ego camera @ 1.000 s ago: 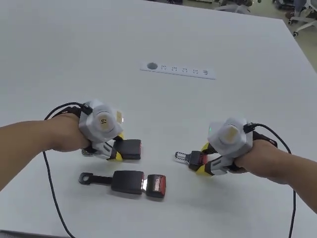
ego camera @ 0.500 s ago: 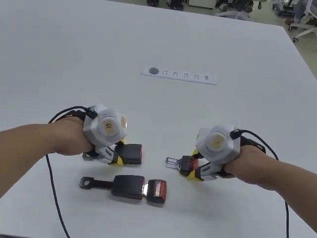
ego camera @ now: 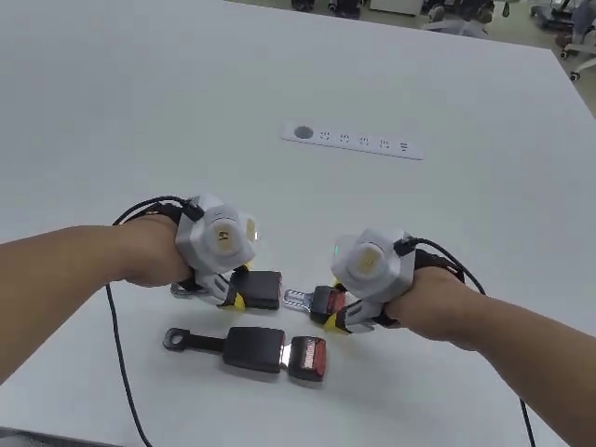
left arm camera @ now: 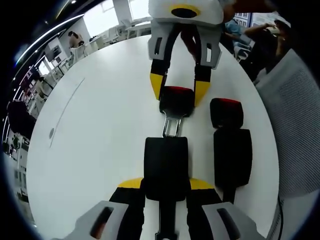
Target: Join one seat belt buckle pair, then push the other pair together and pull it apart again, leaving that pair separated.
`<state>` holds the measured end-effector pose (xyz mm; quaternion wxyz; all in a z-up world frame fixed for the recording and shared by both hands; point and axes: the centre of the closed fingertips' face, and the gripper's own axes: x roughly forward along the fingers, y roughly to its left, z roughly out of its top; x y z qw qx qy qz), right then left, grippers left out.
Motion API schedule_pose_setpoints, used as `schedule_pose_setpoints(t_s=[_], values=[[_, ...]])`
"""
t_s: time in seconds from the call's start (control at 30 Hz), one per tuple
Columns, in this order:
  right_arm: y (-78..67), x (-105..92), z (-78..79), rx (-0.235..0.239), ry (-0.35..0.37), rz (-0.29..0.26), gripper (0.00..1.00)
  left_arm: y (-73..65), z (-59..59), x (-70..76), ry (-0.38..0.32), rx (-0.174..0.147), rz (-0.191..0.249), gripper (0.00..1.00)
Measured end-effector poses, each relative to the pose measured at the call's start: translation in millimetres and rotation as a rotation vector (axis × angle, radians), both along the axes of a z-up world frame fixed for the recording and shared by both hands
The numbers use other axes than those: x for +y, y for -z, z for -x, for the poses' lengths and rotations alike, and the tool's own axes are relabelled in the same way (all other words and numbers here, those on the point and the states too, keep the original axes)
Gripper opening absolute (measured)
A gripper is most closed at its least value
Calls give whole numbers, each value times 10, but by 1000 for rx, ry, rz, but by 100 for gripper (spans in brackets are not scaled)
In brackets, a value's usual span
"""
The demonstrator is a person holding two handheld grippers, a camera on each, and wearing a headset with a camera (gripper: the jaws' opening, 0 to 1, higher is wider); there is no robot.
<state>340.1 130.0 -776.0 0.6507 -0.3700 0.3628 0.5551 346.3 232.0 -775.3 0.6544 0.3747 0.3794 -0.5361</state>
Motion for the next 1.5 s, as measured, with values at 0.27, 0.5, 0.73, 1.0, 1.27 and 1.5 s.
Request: schedule_pose_setpoints(t_s=[0.27, 0.5, 0.73, 1.0, 1.27, 1.5], values=[[-13, 119, -24, -38, -43, 20, 32, 4, 16, -14, 15, 8, -18, 32], [17, 154, -44, -13, -66, -17, 32, -6, 36, -32, 38, 4, -26, 32], [23, 195, -49, -8, -73, -17, 30, -8, 42, -36, 58, -3, -27, 31], [-3, 306, -23, 4, -66, -50, 30, -4, 30, -29, 53, -4, -6, 30], [-3, 332, -59, -4, -63, -41, 30, 4, 15, -18, 47, -4, 5, 30], [4, 329, -60, -1, -57, -44, 31, -7, 23, -25, 45, -7, -5, 30]])
